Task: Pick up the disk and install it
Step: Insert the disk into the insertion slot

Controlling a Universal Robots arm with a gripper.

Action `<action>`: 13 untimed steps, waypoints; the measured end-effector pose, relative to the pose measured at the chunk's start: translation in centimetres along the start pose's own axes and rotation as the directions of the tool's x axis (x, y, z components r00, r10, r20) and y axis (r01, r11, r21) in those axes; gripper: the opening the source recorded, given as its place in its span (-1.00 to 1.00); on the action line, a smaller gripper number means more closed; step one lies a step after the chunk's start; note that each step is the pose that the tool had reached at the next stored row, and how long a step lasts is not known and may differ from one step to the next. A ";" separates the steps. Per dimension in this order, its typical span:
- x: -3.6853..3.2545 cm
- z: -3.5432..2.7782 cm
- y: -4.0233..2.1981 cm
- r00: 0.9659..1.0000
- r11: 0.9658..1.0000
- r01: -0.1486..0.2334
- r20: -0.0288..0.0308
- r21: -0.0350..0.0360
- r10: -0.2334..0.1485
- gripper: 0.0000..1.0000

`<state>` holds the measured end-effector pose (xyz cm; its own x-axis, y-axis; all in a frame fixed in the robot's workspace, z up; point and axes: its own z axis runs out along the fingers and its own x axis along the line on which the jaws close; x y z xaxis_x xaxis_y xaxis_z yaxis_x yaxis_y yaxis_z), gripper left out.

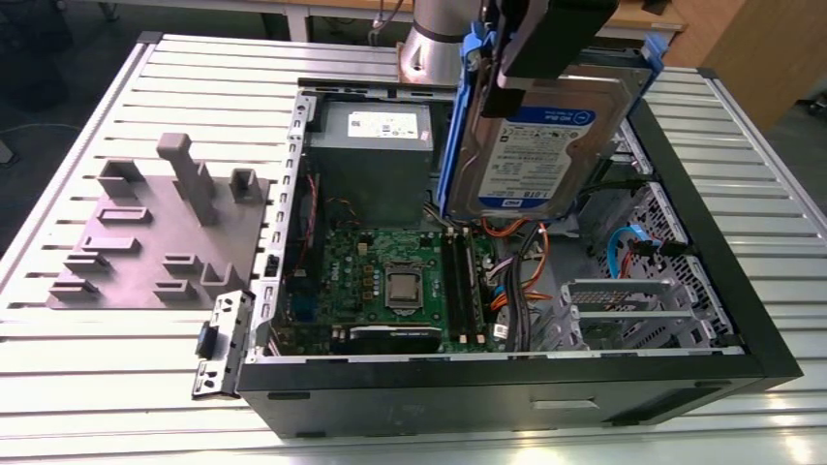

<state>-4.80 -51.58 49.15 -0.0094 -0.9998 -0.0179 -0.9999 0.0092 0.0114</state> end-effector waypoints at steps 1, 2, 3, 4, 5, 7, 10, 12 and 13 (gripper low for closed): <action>0.04 0.00 0.00 1.000 1.000 0.000 0.000 0.000 0.000 -0.27; 0.04 0.00 0.00 1.000 1.000 0.000 0.000 0.000 0.000 -0.27; 0.04 0.00 -0.01 1.000 1.000 0.000 0.000 0.000 0.000 -0.27; 0.06 0.00 -0.01 1.000 1.000 0.000 0.000 0.000 0.000 -0.27; 0.07 0.00 -0.01 1.000 1.000 0.000 0.000 0.000 0.000 -0.27; 0.08 0.00 -0.01 1.000 1.000 0.000 0.000 0.000 0.000 -0.27; 0.21 0.00 -0.01 1.000 1.000 0.000 0.000 0.000 0.000 -0.27; 0.38 0.01 -0.01 1.000 1.000 0.000 0.000 0.000 0.000 -0.27; 0.46 0.01 -0.01 1.000 1.000 0.000 0.000 0.000 0.000 -0.27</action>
<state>-4.80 -52.04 49.13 -0.0093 -0.9998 -0.0180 -0.9999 0.0091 0.0114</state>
